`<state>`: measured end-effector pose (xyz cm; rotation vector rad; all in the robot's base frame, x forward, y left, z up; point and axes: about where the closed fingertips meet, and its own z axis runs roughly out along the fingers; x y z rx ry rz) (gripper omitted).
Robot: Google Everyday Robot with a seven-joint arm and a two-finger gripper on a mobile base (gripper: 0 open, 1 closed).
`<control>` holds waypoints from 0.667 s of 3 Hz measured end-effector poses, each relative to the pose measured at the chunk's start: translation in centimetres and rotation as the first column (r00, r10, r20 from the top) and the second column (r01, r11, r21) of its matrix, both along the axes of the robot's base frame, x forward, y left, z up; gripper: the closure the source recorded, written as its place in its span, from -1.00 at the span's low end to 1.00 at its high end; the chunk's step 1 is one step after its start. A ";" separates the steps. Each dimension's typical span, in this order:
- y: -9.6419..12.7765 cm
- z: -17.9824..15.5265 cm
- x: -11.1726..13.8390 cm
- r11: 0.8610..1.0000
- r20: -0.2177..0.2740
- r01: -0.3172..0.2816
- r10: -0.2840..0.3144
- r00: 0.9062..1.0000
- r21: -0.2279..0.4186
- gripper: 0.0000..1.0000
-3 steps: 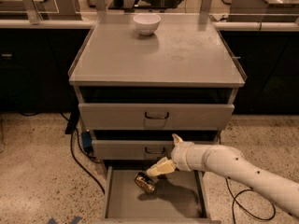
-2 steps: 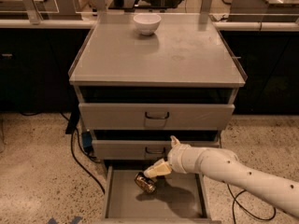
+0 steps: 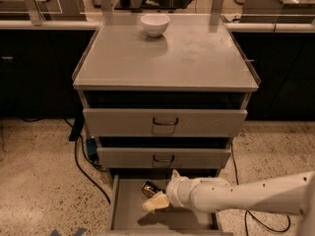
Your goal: Pick orange can from bottom drawer and place on counter
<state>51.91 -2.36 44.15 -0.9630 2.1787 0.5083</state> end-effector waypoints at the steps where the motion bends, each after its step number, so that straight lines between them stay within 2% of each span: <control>1: -0.8 -0.4 1.4 0.999 0.023 0.032 -0.032 0.999 -0.014 -1.00; 2: -0.7 -0.4 1.4 0.999 0.023 0.031 -0.031 0.999 -0.013 -1.00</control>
Offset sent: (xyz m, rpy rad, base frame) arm 0.0126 -0.0060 -0.0105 -0.0077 -0.0076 -0.0332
